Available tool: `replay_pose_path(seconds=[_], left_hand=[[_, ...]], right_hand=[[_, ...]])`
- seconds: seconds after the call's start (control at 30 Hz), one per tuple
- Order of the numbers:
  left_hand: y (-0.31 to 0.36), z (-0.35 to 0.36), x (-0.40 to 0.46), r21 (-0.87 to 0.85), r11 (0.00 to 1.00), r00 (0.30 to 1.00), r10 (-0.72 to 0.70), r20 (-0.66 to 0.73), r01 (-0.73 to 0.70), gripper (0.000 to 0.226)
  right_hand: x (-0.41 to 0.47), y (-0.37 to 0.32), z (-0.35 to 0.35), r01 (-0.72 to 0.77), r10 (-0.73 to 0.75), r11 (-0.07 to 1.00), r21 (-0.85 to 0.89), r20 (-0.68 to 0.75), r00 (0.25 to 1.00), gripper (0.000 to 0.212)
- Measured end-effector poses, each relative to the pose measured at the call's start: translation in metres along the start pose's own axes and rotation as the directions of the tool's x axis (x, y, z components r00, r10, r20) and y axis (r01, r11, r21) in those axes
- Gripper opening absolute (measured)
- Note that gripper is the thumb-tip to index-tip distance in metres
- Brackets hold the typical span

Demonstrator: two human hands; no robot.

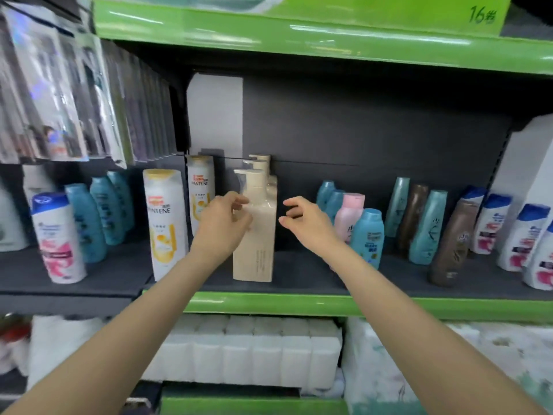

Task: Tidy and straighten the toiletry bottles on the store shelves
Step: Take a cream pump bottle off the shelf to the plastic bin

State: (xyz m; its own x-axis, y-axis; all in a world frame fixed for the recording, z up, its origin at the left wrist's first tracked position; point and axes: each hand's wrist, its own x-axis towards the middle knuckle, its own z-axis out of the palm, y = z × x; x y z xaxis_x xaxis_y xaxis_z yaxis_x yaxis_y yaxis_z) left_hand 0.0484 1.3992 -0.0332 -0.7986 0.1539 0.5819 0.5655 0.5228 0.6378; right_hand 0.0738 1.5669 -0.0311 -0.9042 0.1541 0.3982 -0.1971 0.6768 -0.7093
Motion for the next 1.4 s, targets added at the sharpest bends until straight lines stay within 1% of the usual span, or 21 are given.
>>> replay_pose_path(seconds=[0.07, 0.13, 0.23, 0.3, 0.37, 0.47, 0.57, 0.73, 0.8, 0.87, 0.9, 0.97, 1.03, 1.1, 1.17, 1.23, 1.3, 1.33, 1.4], left_hand=[[-0.012, -0.009, 0.001, 0.025, 0.999, 0.999, -0.025, 0.024, 0.025, 0.033], [-0.023, -0.015, 0.005, 0.024, 0.998, 0.997, -0.051, 0.054, 0.05, 0.045], [-0.035, -0.02, 0.015, -0.007, 0.999, 0.984, -0.042, 0.171, 0.044, 0.056], [-0.041, -0.02, 0.02, -0.013, 1.0, 0.961, -0.002, 0.275, 0.006, 0.059], [-0.045, -0.016, 0.023, -0.033, 0.999, 0.944, 0.032, 0.328, -0.022, 0.062], [-0.055, -0.012, 0.03, -0.107, 0.994, 0.939, 0.064, 0.337, -0.029, 0.064], [-0.066, -0.005, 0.035, -0.178, 0.984, 0.93, 0.082, 0.359, -0.018, 0.068], [-0.084, 0.007, 0.037, -0.19, 0.977, 0.883, 0.005, 0.469, 0.096, 0.078], [-0.086, 0.009, 0.037, -0.215, 0.972, 0.861, 0.03, 0.507, 0.093, 0.077], [-0.085, 0.007, 0.034, -0.257, 0.965, 0.838, 0.095, 0.537, 0.055, 0.072], [-0.083, 0.005, 0.033, -0.281, 0.959, 0.833, 0.122, 0.54, 0.041, 0.072], [-0.077, 0.001, 0.029, -0.308, 0.951, 0.85, 0.158, 0.502, 0.005, 0.071], [-0.069, -0.003, 0.021, -0.328, 0.944, 0.875, 0.189, 0.447, -0.036, 0.061], [-0.059, -0.006, 0.01, -0.333, 0.939, 0.894, 0.217, 0.391, -0.082, 0.059], [-0.051, -0.008, -0.002, -0.263, 0.953, 0.911, 0.236, 0.338, -0.15, 0.059], [-0.044, -0.008, -0.009, -0.095, 0.966, 0.913, 0.257, 0.317, -0.239, 0.061], [-0.039, -0.008, -0.014, 0.044, 0.951, 0.909, 0.279, 0.309, -0.307, 0.064], [-0.038, -0.008, -0.016, 0.074, 0.943, 0.908, 0.288, 0.304, -0.324, 0.065], [-0.034, -0.01, -0.022, 0.118, 0.924, 0.904, 0.318, 0.287, -0.363, 0.066]], right_hand=[[0.001, -0.006, 0.014, -0.007, 0.007, 1.0, -0.013, 0.021, 1.0, 0.045], [0.002, -0.01, 0.024, -0.013, 0.013, 1.0, 0.014, 0.005, 1.0, 0.047], [0.006, -0.012, 0.033, -0.021, 0.025, 0.997, 0.074, -0.043, 0.999, 0.049], [0.01, -0.013, 0.037, -0.031, 0.039, 0.992, 0.118, -0.072, 0.997, 0.049], [0.011, -0.011, 0.039, -0.046, 0.059, 0.985, 0.164, -0.074, 0.995, 0.049], [0.012, -0.012, 0.043, -0.089, 0.112, 0.966, 0.244, -0.08, 0.991, 0.042], [0.01, -0.014, 0.044, -0.086, 0.126, 0.946, 0.312, -0.109, 0.986, 0.039], [0.002, -0.017, 0.054, -0.06, 0.151, 0.935, 0.351, -0.239, 0.959, 0.037], [-0.002, -0.019, 0.052, -0.046, 0.166, 0.914, 0.402, -0.27, 0.948, 0.034], [-0.006, -0.023, 0.046, -0.034, 0.204, 0.861, 0.508, -0.282, 0.938, 0.032], [-0.01, -0.025, 0.043, -0.031, 0.226, 0.827, 0.561, -0.281, 0.933, 0.032], [-0.02, -0.025, 0.036, -0.02, 0.252, 0.772, 0.635, -0.277, 0.927, 0.031], [-0.03, -0.022, 0.034, -0.01, 0.264, 0.727, 0.686, -0.266, 0.927, 0.029], [-0.039, -0.018, 0.036, -0.044, 0.296, 0.727, 0.686, -0.255, 0.921, 0.03], [-0.045, -0.017, 0.037, -0.129, 0.363, 0.739, 0.661, -0.229, 0.903, 0.032], [-0.051, -0.02, 0.036, -0.248, 0.446, 0.704, 0.666, -0.142, 0.884, 0.03], [-0.057, -0.022, 0.036, -0.335, 0.488, 0.673, 0.66, -0.054, 0.871, 0.041], [-0.059, -0.022, 0.036, -0.344, 0.486, 0.684, 0.643, -0.05, 0.873, 0.048], [-0.063, -0.023, 0.037, -0.308, 0.475, 0.7, 0.645, -0.097, 0.875, 0.05]])
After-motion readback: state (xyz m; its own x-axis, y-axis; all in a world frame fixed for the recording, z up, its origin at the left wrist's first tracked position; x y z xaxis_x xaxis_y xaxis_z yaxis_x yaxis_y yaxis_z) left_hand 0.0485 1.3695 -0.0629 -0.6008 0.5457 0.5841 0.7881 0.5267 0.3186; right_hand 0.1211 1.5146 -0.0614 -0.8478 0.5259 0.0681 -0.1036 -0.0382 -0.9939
